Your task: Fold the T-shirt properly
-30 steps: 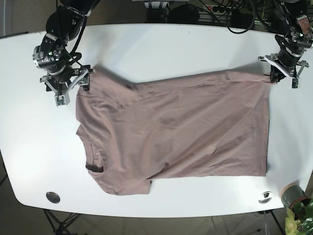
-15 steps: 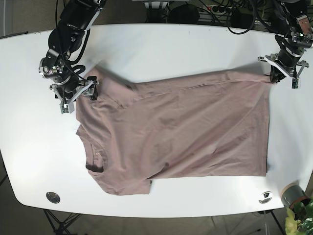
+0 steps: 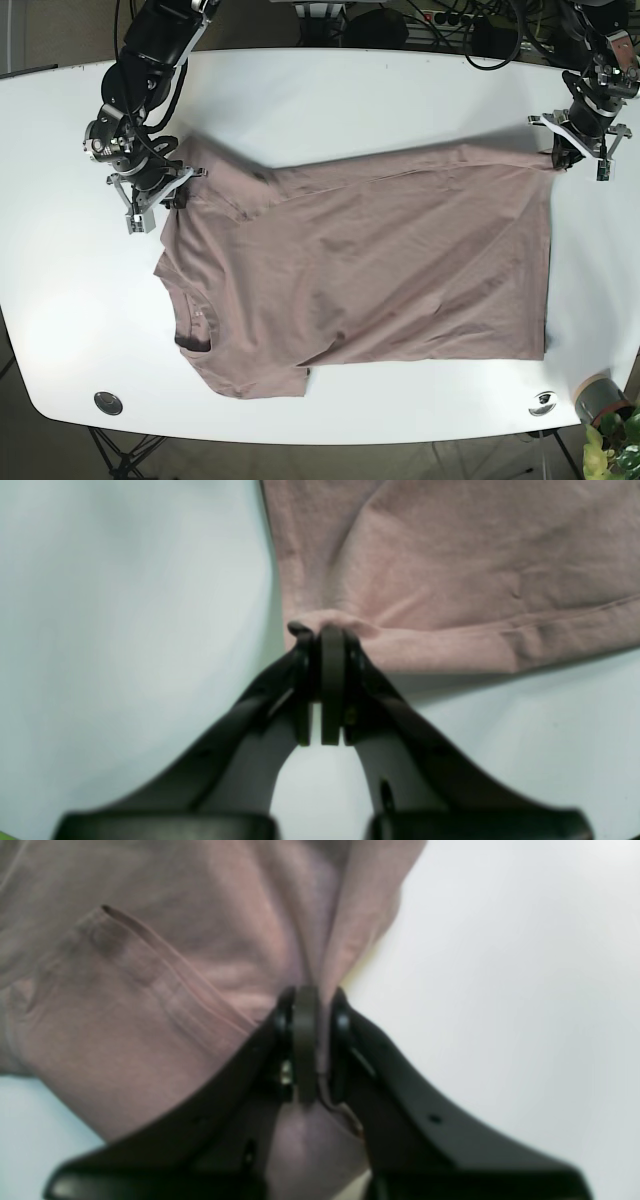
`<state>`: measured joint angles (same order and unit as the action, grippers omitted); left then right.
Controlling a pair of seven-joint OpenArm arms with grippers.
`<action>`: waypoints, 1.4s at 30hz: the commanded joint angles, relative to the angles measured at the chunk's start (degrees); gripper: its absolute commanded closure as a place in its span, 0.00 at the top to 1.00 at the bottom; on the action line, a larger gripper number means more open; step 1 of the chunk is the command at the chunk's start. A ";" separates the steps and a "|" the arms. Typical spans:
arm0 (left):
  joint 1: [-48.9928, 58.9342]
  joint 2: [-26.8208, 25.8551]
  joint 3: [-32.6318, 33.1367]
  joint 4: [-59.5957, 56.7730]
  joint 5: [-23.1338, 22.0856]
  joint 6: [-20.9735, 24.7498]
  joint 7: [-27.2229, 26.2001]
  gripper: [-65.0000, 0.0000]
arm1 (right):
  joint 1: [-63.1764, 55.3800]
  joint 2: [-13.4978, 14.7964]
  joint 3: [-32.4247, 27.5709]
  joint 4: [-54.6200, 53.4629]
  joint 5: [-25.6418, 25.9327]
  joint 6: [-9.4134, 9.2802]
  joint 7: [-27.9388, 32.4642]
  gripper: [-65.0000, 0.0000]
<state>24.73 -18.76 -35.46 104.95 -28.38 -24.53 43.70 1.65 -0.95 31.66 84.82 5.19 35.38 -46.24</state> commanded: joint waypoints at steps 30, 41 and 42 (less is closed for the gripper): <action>7.84 1.93 -5.90 0.94 -0.59 -4.87 -1.11 0.00 | -27.01 -4.81 4.52 26.00 1.01 0.45 0.04 0.04; 3.27 1.84 -5.99 1.21 -0.59 -4.96 6.10 0.58 | -25.87 -4.72 4.16 27.32 1.01 0.45 0.30 0.76; 2.74 1.75 -6.08 1.21 -0.67 -5.14 6.80 0.58 | -25.61 -4.72 4.16 27.58 1.01 0.45 0.30 0.78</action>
<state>27.70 -15.90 -40.84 105.06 -28.34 -29.26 50.59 -24.58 -6.04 35.64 110.21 5.61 35.62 -47.16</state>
